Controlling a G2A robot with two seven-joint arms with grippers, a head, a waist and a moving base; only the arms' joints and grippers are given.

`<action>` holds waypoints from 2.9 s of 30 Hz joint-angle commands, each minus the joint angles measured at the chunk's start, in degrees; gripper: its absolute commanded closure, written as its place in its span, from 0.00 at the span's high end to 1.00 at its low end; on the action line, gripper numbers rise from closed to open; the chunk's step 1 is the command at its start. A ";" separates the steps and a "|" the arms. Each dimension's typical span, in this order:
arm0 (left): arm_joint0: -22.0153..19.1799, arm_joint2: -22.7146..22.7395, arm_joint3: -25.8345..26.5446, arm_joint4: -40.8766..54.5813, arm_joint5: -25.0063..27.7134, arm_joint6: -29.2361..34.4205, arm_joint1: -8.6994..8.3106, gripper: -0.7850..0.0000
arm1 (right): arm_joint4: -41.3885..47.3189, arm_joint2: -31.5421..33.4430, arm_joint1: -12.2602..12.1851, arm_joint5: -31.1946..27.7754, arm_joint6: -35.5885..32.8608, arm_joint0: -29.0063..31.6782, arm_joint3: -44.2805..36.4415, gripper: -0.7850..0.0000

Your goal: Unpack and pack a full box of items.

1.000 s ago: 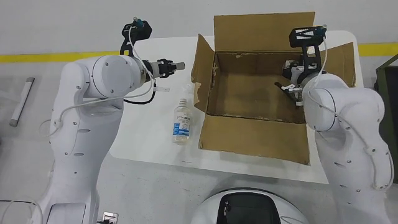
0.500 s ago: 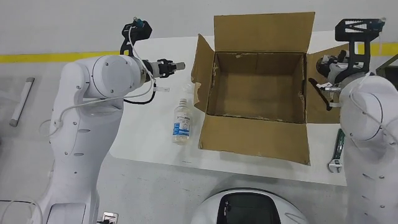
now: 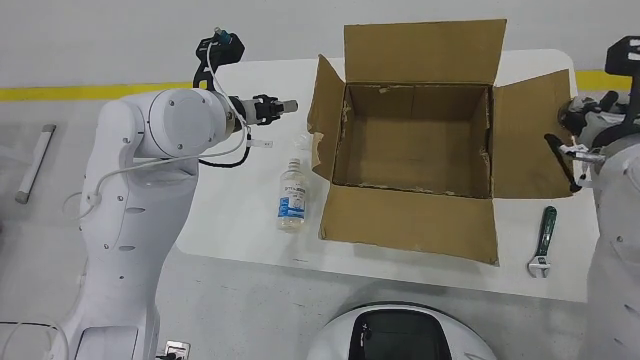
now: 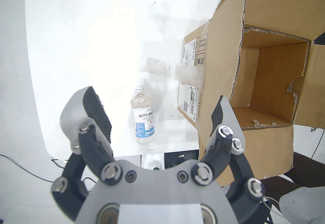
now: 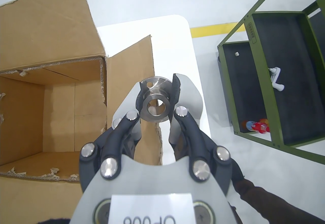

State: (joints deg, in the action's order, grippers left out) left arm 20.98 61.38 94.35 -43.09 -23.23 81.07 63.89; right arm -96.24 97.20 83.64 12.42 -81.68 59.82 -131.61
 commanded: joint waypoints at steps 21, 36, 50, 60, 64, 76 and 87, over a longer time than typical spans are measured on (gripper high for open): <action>0.00 0.00 0.00 0.00 0.00 0.00 0.00 1.00 | -1.67 11.00 -0.05 1.45 -2.46 13.99 -0.62 0.00; 0.00 0.00 0.00 0.00 0.00 0.00 0.00 1.00 | 2.09 11.35 0.42 3.66 3.01 20.84 9.44 0.00; 0.00 0.00 0.00 0.00 0.00 0.00 0.00 1.00 | 2.92 10.67 0.40 3.58 4.44 21.64 14.13 0.20; 0.00 0.00 0.00 0.00 0.00 0.00 0.00 1.00 | 4.71 10.70 0.30 3.00 5.74 21.21 14.53 0.70; 0.00 0.00 0.00 0.00 0.00 0.00 0.00 1.00 | 8.52 11.97 0.29 3.66 11.27 20.37 12.70 0.62; 0.00 0.00 0.00 0.00 0.00 0.00 0.00 1.00 | 11.62 12.40 -0.20 -0.90 40.19 18.51 13.11 0.00; 0.00 0.00 0.00 0.00 0.00 0.00 0.00 1.00 | 13.60 12.09 -0.08 0.46 48.13 18.12 13.46 0.00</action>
State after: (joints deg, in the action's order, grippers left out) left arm 20.98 61.38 94.35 -43.09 -23.23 81.07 63.89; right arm -84.27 109.43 83.48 12.07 -38.81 78.21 -118.39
